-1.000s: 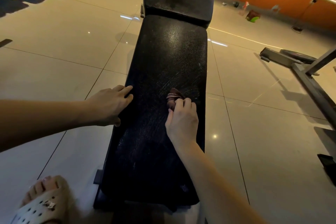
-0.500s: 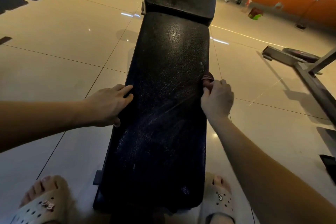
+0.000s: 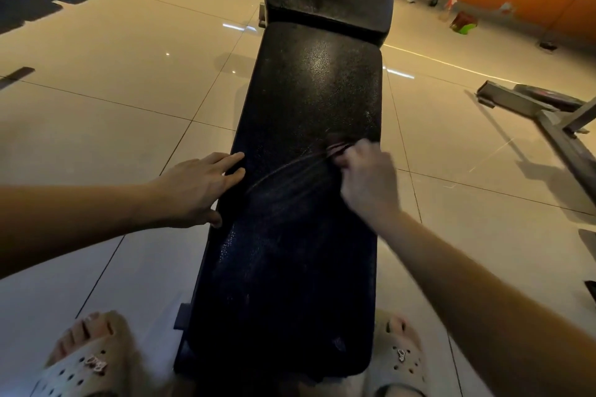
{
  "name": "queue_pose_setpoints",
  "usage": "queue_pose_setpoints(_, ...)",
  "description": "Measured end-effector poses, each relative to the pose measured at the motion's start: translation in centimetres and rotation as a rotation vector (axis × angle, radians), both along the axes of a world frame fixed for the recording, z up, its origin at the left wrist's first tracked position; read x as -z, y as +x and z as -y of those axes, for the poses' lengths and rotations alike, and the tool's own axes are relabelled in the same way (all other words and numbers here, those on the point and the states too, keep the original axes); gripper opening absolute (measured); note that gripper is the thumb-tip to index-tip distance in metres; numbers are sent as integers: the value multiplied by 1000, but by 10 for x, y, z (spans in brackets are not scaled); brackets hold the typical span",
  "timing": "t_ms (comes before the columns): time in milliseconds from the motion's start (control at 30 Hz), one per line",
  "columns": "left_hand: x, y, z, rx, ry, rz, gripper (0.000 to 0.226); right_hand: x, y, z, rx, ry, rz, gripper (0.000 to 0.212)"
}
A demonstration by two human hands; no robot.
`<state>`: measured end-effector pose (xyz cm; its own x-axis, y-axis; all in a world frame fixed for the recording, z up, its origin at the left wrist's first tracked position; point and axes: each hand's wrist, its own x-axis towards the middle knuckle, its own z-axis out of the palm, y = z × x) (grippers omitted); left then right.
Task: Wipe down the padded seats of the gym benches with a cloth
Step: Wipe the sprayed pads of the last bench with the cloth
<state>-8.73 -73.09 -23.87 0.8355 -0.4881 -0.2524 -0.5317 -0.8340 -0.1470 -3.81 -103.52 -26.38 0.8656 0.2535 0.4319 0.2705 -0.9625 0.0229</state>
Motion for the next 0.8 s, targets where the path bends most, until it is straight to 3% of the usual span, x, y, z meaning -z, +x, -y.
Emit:
queue_pose_setpoints(67,2,1,0,-8,-10,2,106,-13,29,9,265,129,-3,24)
queue_pose_setpoints(167,5,1,-2,-33,-70,-12,109,-13,34,-36,311,241,10,24)
queue_pose_setpoints(300,10,-1,-13,-136,-228,16,125,21,-34,-121,-121,221,-69,15)
queue_pose_setpoints(400,17,-5,-18,-129,-271,74,113,32,-84,-128,-521,48,-224,20)
queue_pose_setpoints(467,21,-7,-22,-112,-259,93,109,26,-72,-103,-618,-67,-180,21)
queue_pose_setpoints(533,22,-8,-23,-97,-226,101,110,15,-45,-63,-423,-79,-101,18)
queue_pose_setpoints(667,21,-7,-22,-102,-199,54,105,-12,13,21,201,104,-37,15)
queue_pose_setpoints(733,19,-5,-20,-103,-191,41,104,-14,17,4,284,246,-45,17)
queue_pose_setpoints(800,18,-4,-18,-103,-168,28,105,-2,2,-47,219,332,-24,19)
